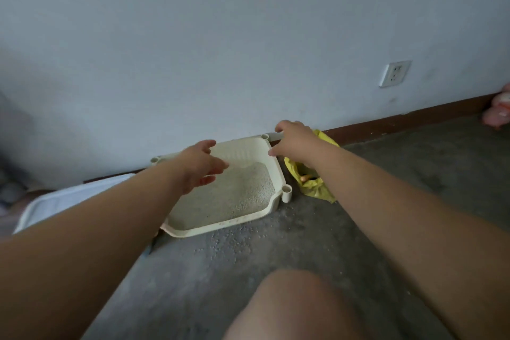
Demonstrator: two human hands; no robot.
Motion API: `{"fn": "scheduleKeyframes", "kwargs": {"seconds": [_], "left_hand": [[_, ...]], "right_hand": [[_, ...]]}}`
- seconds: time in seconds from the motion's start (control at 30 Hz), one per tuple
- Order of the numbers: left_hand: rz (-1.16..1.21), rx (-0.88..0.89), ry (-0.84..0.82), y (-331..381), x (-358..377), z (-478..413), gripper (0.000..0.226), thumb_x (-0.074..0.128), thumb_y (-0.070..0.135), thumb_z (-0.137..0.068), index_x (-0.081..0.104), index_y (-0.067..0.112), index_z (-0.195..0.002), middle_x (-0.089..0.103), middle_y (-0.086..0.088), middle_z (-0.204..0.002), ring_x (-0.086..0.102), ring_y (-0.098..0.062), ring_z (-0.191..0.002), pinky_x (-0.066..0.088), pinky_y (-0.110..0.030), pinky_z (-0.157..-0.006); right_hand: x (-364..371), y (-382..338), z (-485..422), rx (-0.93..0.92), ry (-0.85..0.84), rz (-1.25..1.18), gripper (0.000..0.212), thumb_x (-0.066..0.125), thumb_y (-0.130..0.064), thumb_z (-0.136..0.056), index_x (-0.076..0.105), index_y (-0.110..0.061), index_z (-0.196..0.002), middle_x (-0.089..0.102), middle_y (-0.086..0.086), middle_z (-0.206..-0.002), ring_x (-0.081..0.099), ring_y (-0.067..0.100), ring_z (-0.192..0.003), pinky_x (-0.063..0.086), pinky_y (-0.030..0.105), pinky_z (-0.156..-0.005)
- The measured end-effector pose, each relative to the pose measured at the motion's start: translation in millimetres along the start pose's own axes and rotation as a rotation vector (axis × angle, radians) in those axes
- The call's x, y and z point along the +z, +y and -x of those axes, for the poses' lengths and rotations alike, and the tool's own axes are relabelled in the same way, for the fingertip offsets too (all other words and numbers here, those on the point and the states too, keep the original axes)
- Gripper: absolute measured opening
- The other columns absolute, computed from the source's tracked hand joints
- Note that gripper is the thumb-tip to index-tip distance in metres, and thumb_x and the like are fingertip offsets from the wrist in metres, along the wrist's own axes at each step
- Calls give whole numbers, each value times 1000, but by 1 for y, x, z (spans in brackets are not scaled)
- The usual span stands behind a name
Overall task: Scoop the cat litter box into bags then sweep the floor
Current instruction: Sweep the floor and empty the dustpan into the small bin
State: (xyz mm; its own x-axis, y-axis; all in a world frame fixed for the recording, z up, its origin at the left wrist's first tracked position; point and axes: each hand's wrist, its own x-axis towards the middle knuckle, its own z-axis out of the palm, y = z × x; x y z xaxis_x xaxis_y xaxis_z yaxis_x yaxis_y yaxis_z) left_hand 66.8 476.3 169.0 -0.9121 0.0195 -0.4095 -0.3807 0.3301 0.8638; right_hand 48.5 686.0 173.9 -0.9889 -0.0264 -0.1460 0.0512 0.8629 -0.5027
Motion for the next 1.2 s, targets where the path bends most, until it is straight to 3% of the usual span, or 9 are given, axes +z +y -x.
{"fn": "scheduleKeyframes", "kwargs": {"seconds": [0.07,0.17,0.27,0.47,0.57,0.7,0.77,0.97,1.2], "left_hand": [[-172,64,31,6,-22,27,75,69,4,-84,34,24,-147,30,-1,-155,54,-22,-114,47,-34,-89],[-461,175,94,13,-58,60,79,76,20,-80,34,27,-147,31,-4,-154,42,-27,-132,39,-41,-108],[-695,263,91,11,-94,79,85,76,31,-79,29,26,-149,23,-2,-157,33,-23,-140,30,-41,-115],[-1167,233,221,-6,-171,81,100,65,65,-74,4,41,-150,0,12,-161,12,-25,-147,22,-55,-113],[-1316,246,274,-6,-196,62,114,55,79,-68,-15,39,-149,-14,11,-160,-8,-24,-149,10,-59,-114],[-1314,191,316,-18,-212,-4,120,46,86,-65,-25,34,-146,-28,5,-157,-23,-27,-146,-3,-62,-113],[-1273,175,319,-32,-211,-48,119,45,85,-67,-27,34,-146,-31,4,-156,-26,-28,-145,-4,-62,-113],[-1174,125,303,-63,-226,-149,113,50,78,-72,-23,36,-147,-28,5,-157,-23,-26,-146,0,-60,-116],[-1024,-24,99,-37,-226,-163,112,57,70,-75,-21,36,-148,-29,7,-157,-21,-25,-146,1,-57,-117]], "right_hand": [[-10,-28,19,-43,-13,-13,68,69,-33,-82,38,-18,-140,39,8,-139,33,28,-130,39,39,-102],[-16,-69,41,-95,-33,-2,73,71,-36,-80,35,-20,-142,37,6,-142,30,26,-133,37,42,-104],[-12,-105,48,-129,-70,2,78,73,-36,-79,32,-20,-144,35,4,-144,27,26,-134,37,44,-105],[6,-176,26,-195,-149,31,96,79,-32,-75,20,-25,-150,24,-2,-154,24,23,-140,36,43,-106],[13,-197,4,-263,-173,69,114,81,-39,-71,3,-27,-153,8,-5,-160,12,18,-146,23,39,-115],[59,-220,-57,-297,-76,278,120,66,-66,-72,-14,-24,-151,-17,-7,-159,-13,13,-147,9,45,-119],[89,-223,-97,-285,-43,271,120,62,-70,-71,-16,-24,-150,-21,-7,-158,-19,14,-145,7,48,-118],[147,-205,-178,-246,-38,183,116,62,-65,-76,-15,-19,-151,-18,-4,-159,-16,14,-146,9,44,-119],[124,-201,-185,-89,-259,104,108,61,-57,-83,-14,-18,-151,-17,-3,-159,-12,13,-146,7,42,-120]]}}
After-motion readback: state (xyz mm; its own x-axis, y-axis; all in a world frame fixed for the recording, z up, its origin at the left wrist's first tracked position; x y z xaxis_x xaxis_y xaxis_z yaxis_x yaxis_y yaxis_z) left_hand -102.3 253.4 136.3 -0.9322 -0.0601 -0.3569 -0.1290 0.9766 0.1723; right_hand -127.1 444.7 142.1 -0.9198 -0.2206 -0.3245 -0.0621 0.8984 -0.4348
